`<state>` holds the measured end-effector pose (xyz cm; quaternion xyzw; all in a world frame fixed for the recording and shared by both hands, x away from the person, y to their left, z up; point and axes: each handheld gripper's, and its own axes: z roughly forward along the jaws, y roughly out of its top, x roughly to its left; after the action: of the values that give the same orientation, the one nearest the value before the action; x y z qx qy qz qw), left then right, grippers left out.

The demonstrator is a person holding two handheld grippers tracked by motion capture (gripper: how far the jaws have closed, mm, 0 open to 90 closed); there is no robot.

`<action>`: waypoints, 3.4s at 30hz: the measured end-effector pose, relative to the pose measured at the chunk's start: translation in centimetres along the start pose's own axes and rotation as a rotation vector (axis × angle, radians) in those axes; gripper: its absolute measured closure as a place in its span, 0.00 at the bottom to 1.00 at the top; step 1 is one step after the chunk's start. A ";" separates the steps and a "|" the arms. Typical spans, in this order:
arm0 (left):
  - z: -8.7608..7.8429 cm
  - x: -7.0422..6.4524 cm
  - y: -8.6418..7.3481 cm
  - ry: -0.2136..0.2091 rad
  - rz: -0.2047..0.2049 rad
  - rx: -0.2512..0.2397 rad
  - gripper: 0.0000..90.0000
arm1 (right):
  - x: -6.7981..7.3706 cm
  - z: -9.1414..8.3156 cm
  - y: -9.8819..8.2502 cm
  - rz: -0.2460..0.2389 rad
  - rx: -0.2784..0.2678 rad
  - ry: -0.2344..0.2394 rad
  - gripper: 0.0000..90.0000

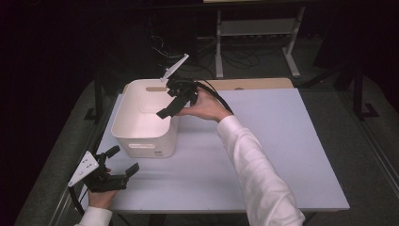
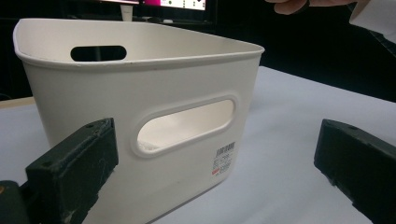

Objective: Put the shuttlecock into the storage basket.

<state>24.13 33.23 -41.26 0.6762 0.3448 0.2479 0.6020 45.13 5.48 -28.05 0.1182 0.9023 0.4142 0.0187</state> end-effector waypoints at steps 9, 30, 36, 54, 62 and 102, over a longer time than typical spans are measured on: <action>-0.1 0.0 0.0 0.011 -0.006 0.009 0.00 | 0.2 -1.3 -0.5 0.012 -0.034 -0.015 0.00; -0.1 0.0 -0.1 0.017 0.005 0.009 0.00 | 0.3 -3.6 -3.2 0.038 -0.103 -0.053 0.00; -0.2 0.0 -0.1 0.021 0.001 0.009 0.00 | 0.3 -3.6 -4.1 0.034 -0.101 -0.057 0.00; 0.0 0.1 -0.1 0.022 0.011 0.014 0.00 | 1.1 -4.7 -7.4 0.040 -0.153 -0.066 0.00; 0.1 0.1 -0.1 0.025 0.005 0.018 0.00 | 1.6 -4.9 -8.1 0.036 -0.152 -0.059 0.00; 0.1 0.0 -0.1 0.029 0.005 0.025 0.00 | 2.6 -9.0 -13.6 0.095 -0.251 -0.123 0.00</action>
<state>24.20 33.16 -41.40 0.6807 0.3552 0.2549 0.5878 38.69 -9.16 -32.18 0.1826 0.8339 0.5162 0.0688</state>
